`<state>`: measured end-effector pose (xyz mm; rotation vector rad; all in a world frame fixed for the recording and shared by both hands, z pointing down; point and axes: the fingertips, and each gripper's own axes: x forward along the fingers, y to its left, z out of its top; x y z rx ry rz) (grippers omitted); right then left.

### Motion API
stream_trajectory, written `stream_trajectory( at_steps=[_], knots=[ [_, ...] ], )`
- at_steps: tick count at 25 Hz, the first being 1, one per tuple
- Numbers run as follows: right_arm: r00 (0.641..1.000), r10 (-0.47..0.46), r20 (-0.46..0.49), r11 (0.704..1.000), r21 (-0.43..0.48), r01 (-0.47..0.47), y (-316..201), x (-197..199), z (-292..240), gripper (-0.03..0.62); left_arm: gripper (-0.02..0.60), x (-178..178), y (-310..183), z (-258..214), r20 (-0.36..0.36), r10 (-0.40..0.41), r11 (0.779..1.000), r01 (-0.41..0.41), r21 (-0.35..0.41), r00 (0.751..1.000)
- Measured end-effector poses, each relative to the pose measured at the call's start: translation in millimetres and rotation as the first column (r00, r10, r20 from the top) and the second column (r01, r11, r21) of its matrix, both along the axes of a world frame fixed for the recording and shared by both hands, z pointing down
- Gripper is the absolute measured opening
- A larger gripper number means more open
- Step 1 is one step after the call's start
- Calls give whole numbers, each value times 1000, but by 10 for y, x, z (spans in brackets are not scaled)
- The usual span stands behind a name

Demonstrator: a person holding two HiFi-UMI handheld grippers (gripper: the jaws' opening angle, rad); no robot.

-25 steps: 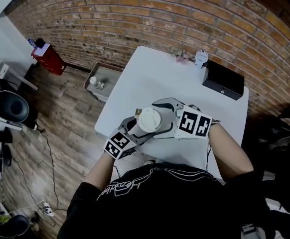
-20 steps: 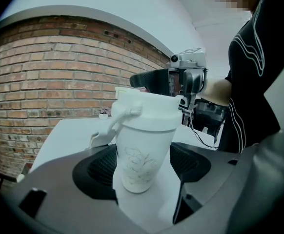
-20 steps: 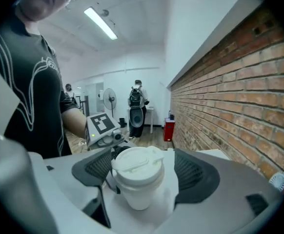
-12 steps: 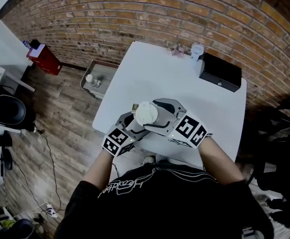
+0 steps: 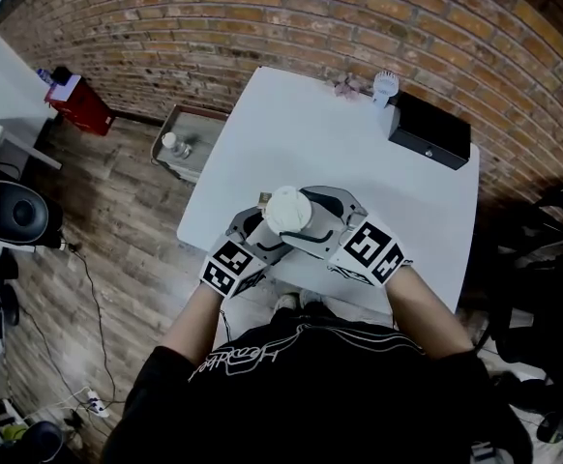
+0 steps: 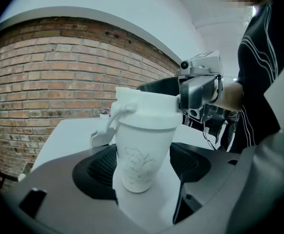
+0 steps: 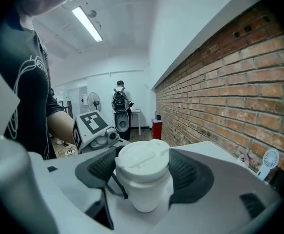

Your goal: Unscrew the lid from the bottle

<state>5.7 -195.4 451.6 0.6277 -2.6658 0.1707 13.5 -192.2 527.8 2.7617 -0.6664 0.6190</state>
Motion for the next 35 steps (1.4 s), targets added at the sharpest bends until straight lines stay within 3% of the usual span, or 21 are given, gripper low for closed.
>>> stream_trajectory(
  at_steps=[6, 9, 13, 18, 26, 28, 32, 35],
  knots=[
    [998, -56, -15, 998, 3, 56, 8, 5, 17, 322, 357, -1, 4, 9, 11, -7, 1000, 7, -2, 1000],
    [986, -158, -44, 987, -6, 158, 15, 6, 21, 322, 357, 8, 8, 12, 15, -13, 1000, 14, -4, 1000],
    [939, -322, -116, 947, -31, 321, 38, -2, 47, 322, 357, 2, 11, 11, 13, -24, 1000, 25, -5, 1000],
    [838, -504, -209, 862, -66, 502, 63, -6, 55, 331, 357, 2, 16, 16, 15, -35, 999, 35, -10, 999],
    [600, -712, -364, 671, -100, 735, 108, 9, 56, 330, 357, 4, 23, -3, 11, -43, 999, 43, -2, 999],
    [560, -732, -387, 638, -104, 763, 113, -5, 47, 330, 357, -7, 28, 0, 11, -47, 999, 47, -3, 999],
    [560, -735, -382, 635, -101, 766, 129, -37, 48, 331, 357, -27, 40, 10, 2, -49, 999, 49, -3, 999],
    [589, -705, -395, 666, -83, 741, 106, -41, 62, 335, 357, -25, 18, 15, 1, -42, 999, 42, -1, 999]
  ],
)
